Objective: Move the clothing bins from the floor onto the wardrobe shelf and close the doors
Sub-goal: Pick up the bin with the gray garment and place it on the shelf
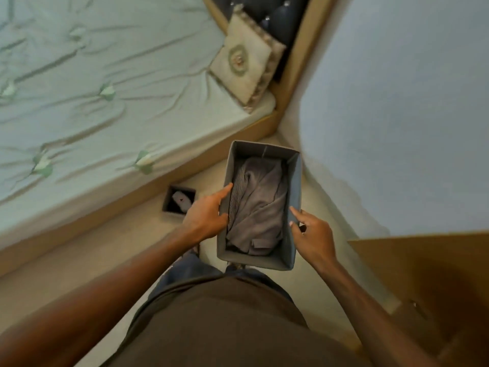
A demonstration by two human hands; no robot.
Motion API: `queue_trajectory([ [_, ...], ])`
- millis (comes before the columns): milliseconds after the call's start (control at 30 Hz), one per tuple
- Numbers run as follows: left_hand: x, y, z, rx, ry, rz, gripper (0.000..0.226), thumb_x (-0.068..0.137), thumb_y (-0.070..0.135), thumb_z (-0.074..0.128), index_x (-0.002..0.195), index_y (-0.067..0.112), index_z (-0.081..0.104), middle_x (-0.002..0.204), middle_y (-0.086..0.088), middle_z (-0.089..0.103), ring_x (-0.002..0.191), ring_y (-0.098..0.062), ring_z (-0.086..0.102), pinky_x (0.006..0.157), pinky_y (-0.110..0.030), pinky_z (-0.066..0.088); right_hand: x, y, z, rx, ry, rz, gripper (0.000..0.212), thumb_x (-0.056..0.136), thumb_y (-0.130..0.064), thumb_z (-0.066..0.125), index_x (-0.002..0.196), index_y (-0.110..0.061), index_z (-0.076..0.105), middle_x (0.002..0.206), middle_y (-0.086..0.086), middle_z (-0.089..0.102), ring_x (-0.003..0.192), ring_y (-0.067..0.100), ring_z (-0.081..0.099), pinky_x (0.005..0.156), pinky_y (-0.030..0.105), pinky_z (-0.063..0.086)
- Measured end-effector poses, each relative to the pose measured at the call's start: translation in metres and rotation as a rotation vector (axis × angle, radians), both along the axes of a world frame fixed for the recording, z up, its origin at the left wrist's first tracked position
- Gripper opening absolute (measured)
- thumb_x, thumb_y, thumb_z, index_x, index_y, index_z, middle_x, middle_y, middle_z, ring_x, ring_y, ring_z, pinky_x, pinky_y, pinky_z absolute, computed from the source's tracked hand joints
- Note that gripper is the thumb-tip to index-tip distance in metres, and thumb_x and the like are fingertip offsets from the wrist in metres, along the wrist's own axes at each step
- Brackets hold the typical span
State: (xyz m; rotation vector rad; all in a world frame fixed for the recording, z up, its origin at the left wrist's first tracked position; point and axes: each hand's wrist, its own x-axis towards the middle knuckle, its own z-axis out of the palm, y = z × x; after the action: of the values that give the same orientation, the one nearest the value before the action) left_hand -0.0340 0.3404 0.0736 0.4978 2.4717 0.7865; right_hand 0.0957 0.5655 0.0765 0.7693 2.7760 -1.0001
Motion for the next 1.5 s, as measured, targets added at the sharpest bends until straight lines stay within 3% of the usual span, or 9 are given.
queue_trajectory([
  [200, -0.022, 0.100, 0.016, 0.023, 0.002, -0.307, 0.081, 0.084, 0.020, 0.065, 0.151, 0.036, 0.022, 0.130, -0.001, 0.062, 0.104, -0.015, 0.062, 0.085, -0.030, 0.055, 0.041, 0.046, 0.013, -0.005, 0.083, -0.344, 0.040, 0.092, -0.016, 0.061, 0.132, -0.018, 0.059, 0.136, 0.005, 0.059, 0.122, 0.019, 0.059, 0.100, 0.038, 0.052],
  [500, -0.038, 0.250, 0.034, 0.094, -0.067, -0.771, 0.077, 0.087, 0.009, 0.063, 0.151, 0.030, 0.025, 0.133, -0.005, 0.059, 0.110, -0.022, 0.062, 0.090, -0.042, 0.057, 0.079, 0.094, 0.027, 0.070, 0.054, -0.797, 0.038, 0.092, -0.016, 0.061, 0.130, -0.015, 0.060, 0.130, 0.005, 0.064, 0.108, 0.018, 0.067, 0.087, 0.016, 0.044],
  [833, 0.049, 0.389, 0.052, 0.113, -0.095, -1.244, 0.074, 0.086, 0.004, 0.063, 0.150, 0.026, 0.031, 0.135, -0.006, 0.058, 0.104, -0.027, 0.065, 0.091, -0.047, 0.055, 0.164, 0.101, 0.045, 0.115, 0.097, -1.328, 0.036, 0.092, -0.018, 0.061, 0.129, -0.015, 0.062, 0.127, 0.003, 0.066, 0.103, 0.014, 0.067, 0.080, 0.016, 0.046],
  [900, 0.079, 0.410, 0.056, 0.128, -0.096, -1.319, 0.072, 0.087, 0.007, 0.063, 0.149, 0.027, 0.033, 0.134, -0.006, 0.060, 0.105, -0.030, 0.065, 0.092, -0.048, 0.054, 0.185, 0.100, 0.052, 0.110, 0.083, -1.427, 0.038, 0.093, -0.020, 0.061, 0.130, -0.015, 0.060, 0.120, 0.004, 0.070, 0.092, 0.008, 0.068, 0.074, 0.012, 0.045],
  [1000, 0.143, 0.448, 0.066, 0.157, -0.085, -1.474, 0.073, 0.083, 0.007, 0.062, 0.148, 0.030, 0.036, 0.130, -0.006, 0.063, 0.108, -0.031, 0.064, 0.092, -0.042, 0.054, 0.232, 0.101, 0.061, 0.143, 0.083, -1.595, 0.038, 0.092, -0.018, 0.063, 0.130, -0.015, 0.061, 0.084, 0.001, 0.073, 0.056, -0.005, 0.056, 0.053, 0.004, 0.039],
  [1133, 0.231, 0.487, 0.085, 0.201, -0.228, -1.630, 0.074, 0.081, 0.003, 0.062, 0.147, 0.024, 0.038, 0.141, -0.002, 0.054, 0.122, -0.028, 0.057, 0.098, -0.043, 0.051, 0.300, 0.106, 0.075, 0.228, 0.098, -1.751, 0.040, 0.091, -0.018, 0.063, 0.131, -0.019, 0.061, 0.123, 0.004, 0.068, 0.093, 0.017, 0.070, 0.076, 0.019, 0.047],
  [1267, 0.307, 0.516, 0.104, 0.313, -0.293, -1.682, 0.067, 0.082, -0.007, 0.056, 0.143, 0.017, 0.045, 0.134, -0.003, 0.059, 0.108, -0.014, 0.060, 0.081, -0.018, 0.052, 0.357, 0.113, 0.092, 0.272, 0.076, -1.839, 0.046, 0.092, -0.019, 0.060, 0.136, -0.031, 0.052, 0.107, 0.009, 0.074, 0.070, 0.020, 0.067, 0.063, 0.029, 0.049],
  [1400, 0.378, 0.539, 0.120, 0.376, -0.249, -1.789, 0.060, 0.082, 0.000, 0.054, 0.139, 0.021, 0.051, 0.119, 0.009, 0.061, 0.100, -0.013, 0.063, 0.077, -0.022, 0.051, 0.406, 0.116, 0.110, 0.244, 0.055, -1.968, 0.043, 0.092, -0.013, 0.058, 0.135, -0.020, 0.057, 0.101, 0.009, 0.073, 0.074, 0.016, 0.066, 0.071, 0.017, 0.043],
  [1500, 0.437, 0.553, 0.131, 0.408, -0.262, -1.922, 0.056, 0.079, 0.016, 0.055, 0.133, 0.028, 0.057, 0.119, 0.007, 0.067, 0.100, -0.017, 0.068, 0.085, -0.033, 0.057, 0.434, 0.111, 0.122, 0.228, 0.084, -2.109, 0.044, 0.093, -0.008, 0.052, 0.136, -0.015, 0.055, 0.124, 0.012, 0.066, 0.101, 0.025, 0.066, 0.085, 0.023, 0.045],
])
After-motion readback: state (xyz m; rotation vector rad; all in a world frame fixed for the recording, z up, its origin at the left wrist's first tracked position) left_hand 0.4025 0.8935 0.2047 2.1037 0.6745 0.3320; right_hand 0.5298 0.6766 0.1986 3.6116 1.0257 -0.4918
